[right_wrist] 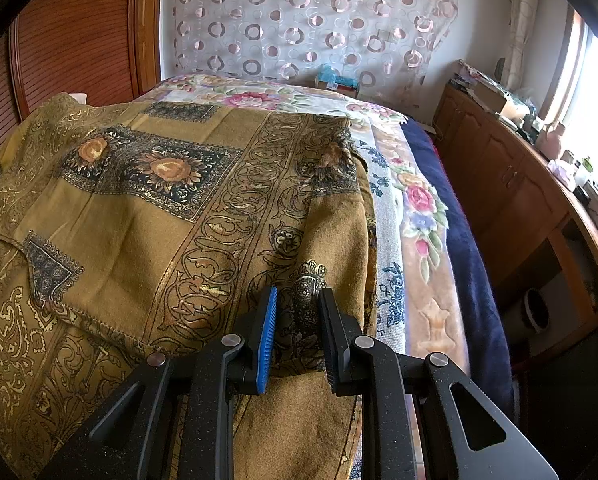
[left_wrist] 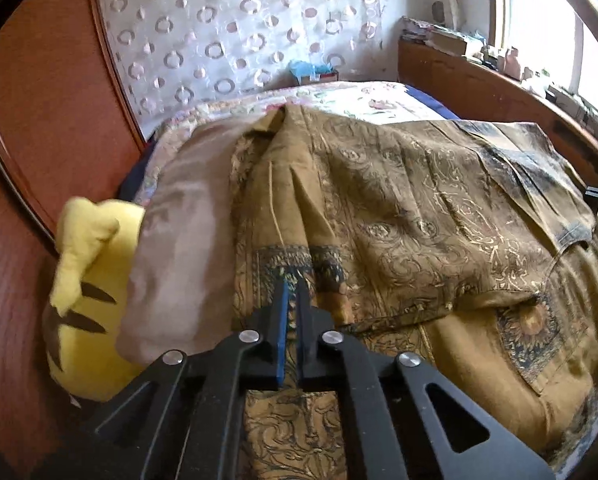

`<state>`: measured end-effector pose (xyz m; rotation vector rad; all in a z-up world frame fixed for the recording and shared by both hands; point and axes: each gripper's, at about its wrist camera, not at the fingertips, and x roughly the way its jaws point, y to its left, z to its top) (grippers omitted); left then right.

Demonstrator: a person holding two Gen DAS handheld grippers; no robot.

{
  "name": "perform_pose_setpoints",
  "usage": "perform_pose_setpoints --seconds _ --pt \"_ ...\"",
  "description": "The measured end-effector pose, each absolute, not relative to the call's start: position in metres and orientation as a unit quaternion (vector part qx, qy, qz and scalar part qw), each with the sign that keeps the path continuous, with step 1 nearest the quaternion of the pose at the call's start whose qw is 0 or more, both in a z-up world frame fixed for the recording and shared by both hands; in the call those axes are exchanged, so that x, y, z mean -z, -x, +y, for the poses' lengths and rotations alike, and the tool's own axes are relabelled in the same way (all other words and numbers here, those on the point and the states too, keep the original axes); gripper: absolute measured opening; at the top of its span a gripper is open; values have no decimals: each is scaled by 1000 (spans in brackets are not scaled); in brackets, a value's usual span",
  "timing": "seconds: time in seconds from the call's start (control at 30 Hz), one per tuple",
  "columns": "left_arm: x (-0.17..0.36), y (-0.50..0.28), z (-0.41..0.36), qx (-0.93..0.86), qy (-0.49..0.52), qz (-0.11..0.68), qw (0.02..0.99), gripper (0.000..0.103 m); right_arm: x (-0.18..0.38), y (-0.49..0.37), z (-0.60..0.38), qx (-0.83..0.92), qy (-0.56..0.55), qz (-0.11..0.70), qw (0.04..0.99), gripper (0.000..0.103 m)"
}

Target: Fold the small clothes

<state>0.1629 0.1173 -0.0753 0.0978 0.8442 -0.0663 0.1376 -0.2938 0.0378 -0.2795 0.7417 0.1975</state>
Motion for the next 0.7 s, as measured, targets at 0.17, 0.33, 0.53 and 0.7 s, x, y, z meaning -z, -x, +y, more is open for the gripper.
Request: perform_pose_setpoints --seconds 0.17,0.33,0.53,0.7 --pt "86 -163 105 65 -37 420 904 46 -38 -137 -294 -95 138 360 918 21" --pt "92 -177 99 27 -58 420 905 37 -38 -137 -293 -96 137 360 918 21" --pt "81 -167 104 15 -68 405 912 4 -39 -134 -288 -97 155 355 917 7" --pt "43 -132 105 29 -47 352 935 4 -62 -119 -295 -116 105 326 932 5"
